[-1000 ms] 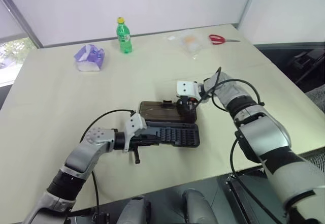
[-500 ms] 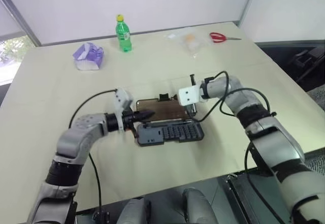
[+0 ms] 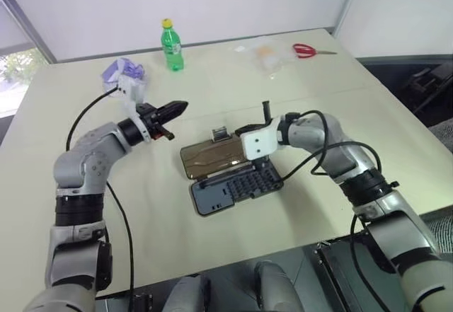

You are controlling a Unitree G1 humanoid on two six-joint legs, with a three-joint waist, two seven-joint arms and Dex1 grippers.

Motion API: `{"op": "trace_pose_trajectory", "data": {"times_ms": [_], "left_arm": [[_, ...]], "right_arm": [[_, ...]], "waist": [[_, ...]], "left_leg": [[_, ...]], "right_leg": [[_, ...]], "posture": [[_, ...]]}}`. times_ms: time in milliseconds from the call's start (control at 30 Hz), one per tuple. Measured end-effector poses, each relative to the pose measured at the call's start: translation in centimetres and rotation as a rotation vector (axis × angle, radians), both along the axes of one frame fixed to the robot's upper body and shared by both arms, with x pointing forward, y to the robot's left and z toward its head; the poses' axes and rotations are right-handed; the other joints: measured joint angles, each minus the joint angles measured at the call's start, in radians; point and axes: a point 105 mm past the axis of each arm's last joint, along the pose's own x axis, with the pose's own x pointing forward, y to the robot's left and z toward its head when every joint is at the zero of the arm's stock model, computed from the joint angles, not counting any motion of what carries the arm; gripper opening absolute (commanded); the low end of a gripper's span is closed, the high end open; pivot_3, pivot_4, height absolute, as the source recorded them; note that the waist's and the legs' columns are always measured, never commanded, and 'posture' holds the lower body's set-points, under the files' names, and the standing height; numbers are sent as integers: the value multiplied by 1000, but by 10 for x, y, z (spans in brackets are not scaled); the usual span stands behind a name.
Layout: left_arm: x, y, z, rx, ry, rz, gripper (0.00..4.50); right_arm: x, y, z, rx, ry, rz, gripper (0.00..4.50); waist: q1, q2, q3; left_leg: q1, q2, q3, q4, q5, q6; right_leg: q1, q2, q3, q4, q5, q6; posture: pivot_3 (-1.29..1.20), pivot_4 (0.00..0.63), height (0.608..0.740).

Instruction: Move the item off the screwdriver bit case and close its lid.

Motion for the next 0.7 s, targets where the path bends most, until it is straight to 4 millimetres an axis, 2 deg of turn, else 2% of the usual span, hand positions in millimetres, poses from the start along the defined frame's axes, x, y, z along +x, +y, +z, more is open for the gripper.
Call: {"op": "trace_pose_trajectory", "data": {"times_ms": [100,267,533,633,700], "left_arm": [[3,6,-21,76,27,5,0],[-9,-14,-74,180,123,-127,0],[-17,-31,-80,186,126,-227,0],[-18,-34,-79,183,121,-247,0],[-19,-35,-77,183,115,-259,0]], "right_arm": [[-3,0,1,16,8,-18,35],[-3,-2,3,25,17,-40,35],[-3,-5,5,21,13,-55,35],[-5,-4,8,24,8,-50,934],[-6,-3,9,27,11,-51,2032]], "waist": [[1,0,0],[2,-1,0],[1,-1,0],[1,-1,0],[1,-1,0]], "left_leg": [[-1,0,0,0,0,0],[-3,0,0,1,0,0],[-4,0,0,2,0,0],[-4,0,0,2,0,0],[-4,0,0,2,0,0]], "right_leg": [[0,0,0,0,0,0],[-2,0,-1,-1,0,0],[-2,0,-1,0,0,0],[-2,0,-1,0,0,0],[-2,0,-1,0,0,0]], "posture": [[0,150,740],[0,150,740],[0,150,740],[0,150,740],[0,150,740]]}}
